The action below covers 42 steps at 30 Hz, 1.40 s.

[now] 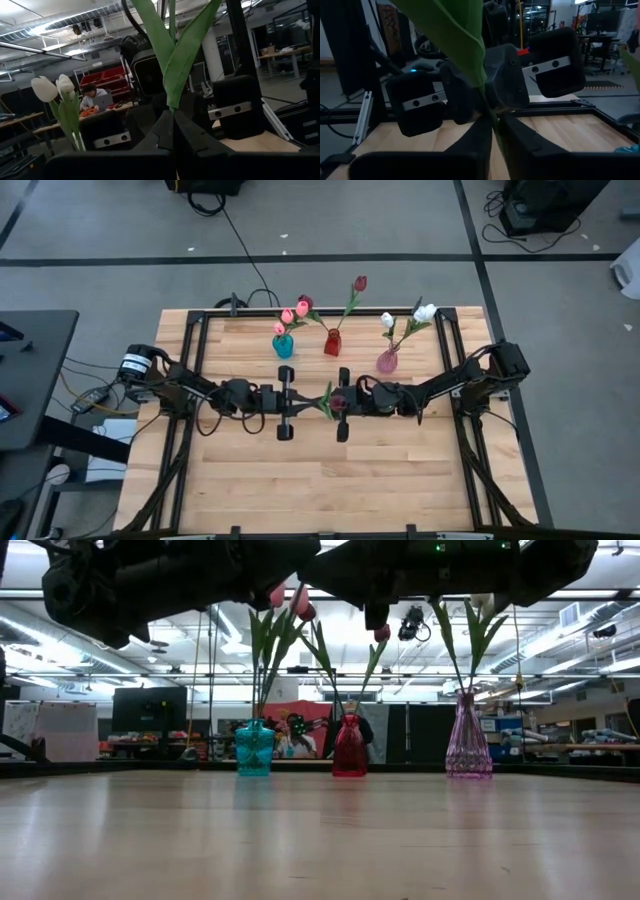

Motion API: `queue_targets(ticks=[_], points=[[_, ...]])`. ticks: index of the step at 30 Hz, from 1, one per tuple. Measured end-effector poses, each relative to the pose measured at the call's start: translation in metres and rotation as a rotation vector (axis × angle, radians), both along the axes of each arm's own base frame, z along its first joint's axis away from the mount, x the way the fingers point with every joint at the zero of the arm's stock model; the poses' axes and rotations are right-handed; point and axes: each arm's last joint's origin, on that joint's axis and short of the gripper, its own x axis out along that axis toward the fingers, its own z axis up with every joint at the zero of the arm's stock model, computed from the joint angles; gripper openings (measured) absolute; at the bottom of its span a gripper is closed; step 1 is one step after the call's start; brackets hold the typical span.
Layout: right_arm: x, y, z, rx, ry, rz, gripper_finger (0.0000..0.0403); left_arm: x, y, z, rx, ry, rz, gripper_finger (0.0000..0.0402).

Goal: Sort flowers into vase by color
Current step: Put the violet tulip into the red vase

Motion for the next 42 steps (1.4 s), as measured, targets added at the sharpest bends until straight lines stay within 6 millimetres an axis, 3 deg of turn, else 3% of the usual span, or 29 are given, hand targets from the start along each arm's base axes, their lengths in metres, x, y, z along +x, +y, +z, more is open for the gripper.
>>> queue_targets(ticks=[5, 13, 20, 26, 34, 42], points=[[0.000, 0.000, -0.001, -0.017, 0.015, -0.015, 0.0010, 0.000, 0.000, -0.001, -0.002, 0.007, 0.005, 0.0006], [0.000, -0.002, -0.004, -0.025, 0.043, -0.087, 0.0007, -0.001, 0.003, -0.004, -0.076, 0.033, 0.087, 0.0014], [-0.002, -0.004, -0.006, -0.030, 0.067, -0.235, 0.0005, -0.015, 0.009, -0.012, -0.065, 0.000, 0.257, 0.0092], [-0.004, -0.001, -0.005, -0.021, 0.074, -0.395, 0.0004, -0.031, 0.012, -0.013, -0.042, -0.024, 0.283, 0.0141], [0.019, 0.007, 0.027, -0.066, 0.276, -0.577, 0.0003, -0.048, 0.017, -0.005, -0.042, 0.007, 0.362, 0.0132], [0.029, -0.023, 0.050, -0.107, 0.325, -0.720, 0.0005, -0.053, 0.019, 0.006, -0.018, 0.280, 0.441, 0.0116]])
